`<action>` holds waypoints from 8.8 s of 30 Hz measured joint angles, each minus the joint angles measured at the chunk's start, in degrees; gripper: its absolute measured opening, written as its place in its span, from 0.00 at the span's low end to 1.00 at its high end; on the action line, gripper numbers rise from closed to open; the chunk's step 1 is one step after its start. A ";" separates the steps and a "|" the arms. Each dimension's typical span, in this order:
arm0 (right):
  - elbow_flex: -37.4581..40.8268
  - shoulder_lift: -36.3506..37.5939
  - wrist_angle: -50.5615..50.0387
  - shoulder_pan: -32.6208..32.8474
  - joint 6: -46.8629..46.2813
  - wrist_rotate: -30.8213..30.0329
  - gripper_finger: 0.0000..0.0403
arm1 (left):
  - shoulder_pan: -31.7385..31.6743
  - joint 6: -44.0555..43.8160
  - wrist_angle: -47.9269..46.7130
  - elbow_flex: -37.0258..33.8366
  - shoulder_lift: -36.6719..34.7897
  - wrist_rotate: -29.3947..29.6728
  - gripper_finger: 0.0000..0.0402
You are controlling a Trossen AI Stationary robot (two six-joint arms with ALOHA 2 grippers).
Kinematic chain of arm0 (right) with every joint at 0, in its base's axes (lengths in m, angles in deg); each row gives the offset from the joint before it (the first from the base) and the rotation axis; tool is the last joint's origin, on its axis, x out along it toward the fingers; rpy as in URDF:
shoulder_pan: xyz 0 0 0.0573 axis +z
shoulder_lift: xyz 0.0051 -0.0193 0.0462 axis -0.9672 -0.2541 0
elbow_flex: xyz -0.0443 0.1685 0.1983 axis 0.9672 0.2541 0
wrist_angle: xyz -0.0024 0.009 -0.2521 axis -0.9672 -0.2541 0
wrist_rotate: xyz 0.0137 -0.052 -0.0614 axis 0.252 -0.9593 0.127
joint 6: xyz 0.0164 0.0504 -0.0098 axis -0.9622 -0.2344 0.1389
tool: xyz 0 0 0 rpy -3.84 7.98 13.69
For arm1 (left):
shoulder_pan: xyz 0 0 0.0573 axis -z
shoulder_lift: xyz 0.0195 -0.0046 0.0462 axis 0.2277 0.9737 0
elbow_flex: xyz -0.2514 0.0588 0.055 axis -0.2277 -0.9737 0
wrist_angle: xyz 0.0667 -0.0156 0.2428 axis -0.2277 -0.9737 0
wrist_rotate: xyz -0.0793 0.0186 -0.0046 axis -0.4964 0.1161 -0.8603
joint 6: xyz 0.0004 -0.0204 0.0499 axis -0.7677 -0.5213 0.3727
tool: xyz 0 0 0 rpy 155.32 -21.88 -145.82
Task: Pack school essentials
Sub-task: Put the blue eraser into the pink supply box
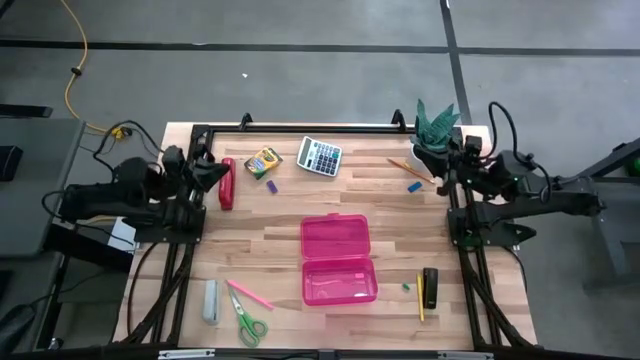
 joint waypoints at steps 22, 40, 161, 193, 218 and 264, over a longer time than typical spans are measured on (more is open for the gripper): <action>-5.72 -18.90 -50.89 -7.59 -46.03 -3.02 0.59 | 0.01 4.33 1.05 2.55 3.03 1.80 0.00; -5.65 -39.56 -55.21 -14.07 -71.21 -0.09 0.60 | -0.01 4.31 0.38 2.55 3.03 2.25 0.00; 4.77 -55.41 -41.52 -18.25 -86.54 -3.42 0.38 | -0.01 2.78 0.45 2.55 3.03 2.26 0.00; 3.99 -39.79 -10.70 -1.77 -47.34 8.21 0.19 | 0.01 -0.87 0.69 2.55 3.07 2.64 0.00; 3.86 -39.24 42.43 1.27 -2.59 19.54 0.19 | 2.55 -0.80 19.31 2.51 33.30 -5.45 0.00; -20.95 -66.29 -17.90 23.13 -22.40 27.86 0.23 | 1.93 1.74 20.10 2.53 33.89 -6.33 0.00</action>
